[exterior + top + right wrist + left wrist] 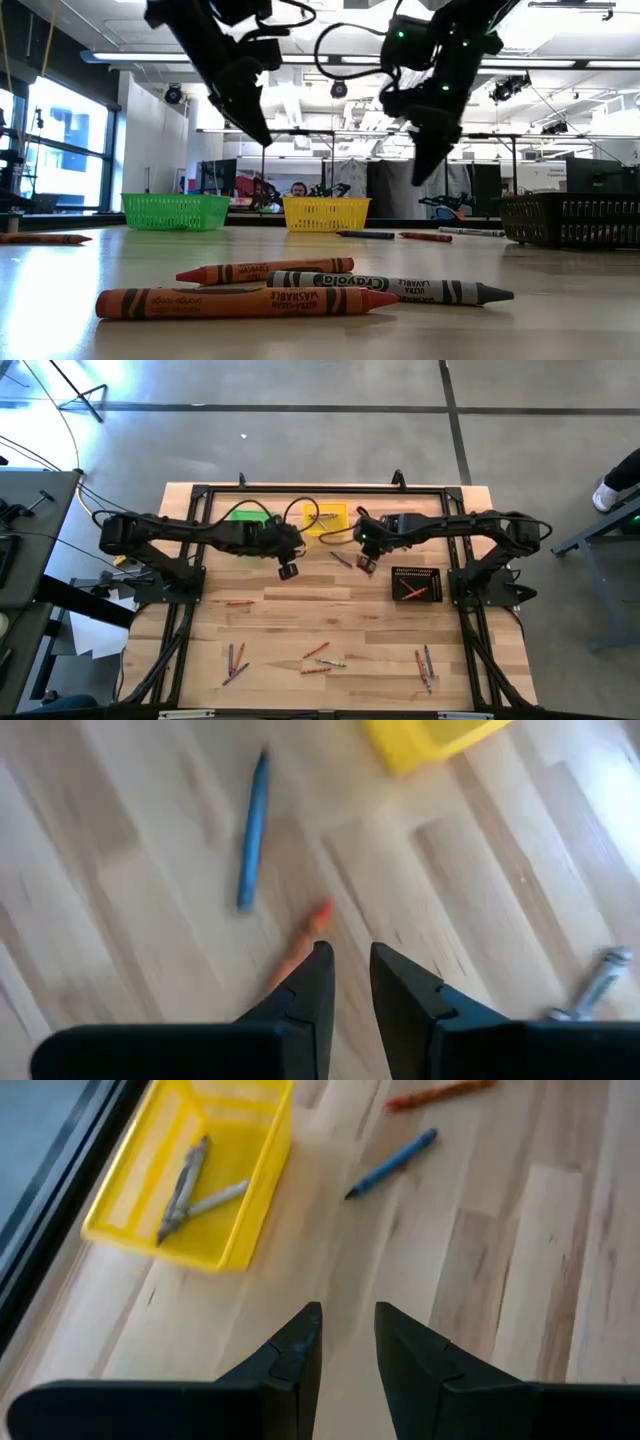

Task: Sort crayons
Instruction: Put the orange crayon into the black bin

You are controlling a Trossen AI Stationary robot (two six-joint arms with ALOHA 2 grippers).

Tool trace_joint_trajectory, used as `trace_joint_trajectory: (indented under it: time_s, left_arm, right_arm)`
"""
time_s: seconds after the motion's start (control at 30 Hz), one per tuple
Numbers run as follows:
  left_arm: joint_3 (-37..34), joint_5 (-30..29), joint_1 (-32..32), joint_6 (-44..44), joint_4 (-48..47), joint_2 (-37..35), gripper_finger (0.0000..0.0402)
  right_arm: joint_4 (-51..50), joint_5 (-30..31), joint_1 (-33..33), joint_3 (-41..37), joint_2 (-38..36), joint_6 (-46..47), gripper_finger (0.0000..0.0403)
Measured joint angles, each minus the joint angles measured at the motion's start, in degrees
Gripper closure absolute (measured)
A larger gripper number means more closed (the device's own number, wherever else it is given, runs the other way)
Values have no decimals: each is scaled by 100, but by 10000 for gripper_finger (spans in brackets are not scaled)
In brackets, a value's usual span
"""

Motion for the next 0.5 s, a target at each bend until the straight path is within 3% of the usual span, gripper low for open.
trace_joint_trajectory:
  time_s: [0.13, 0.3, 0.5]
  left_arm:
    - [0, -437, -235, -251, -327, -27, 319]
    - [0, -1003, -463, -392, -677, -27, 319]
    - [0, -1103, -538, -403, -724, -27, 319]
  right_arm:
    - [279, 71, -34, -90, 0, 871, 341]
    - [299, 611, 71, -499, 2, 1585, 341]
    - [592, 431, 211, -868, 4, 2169, 341]
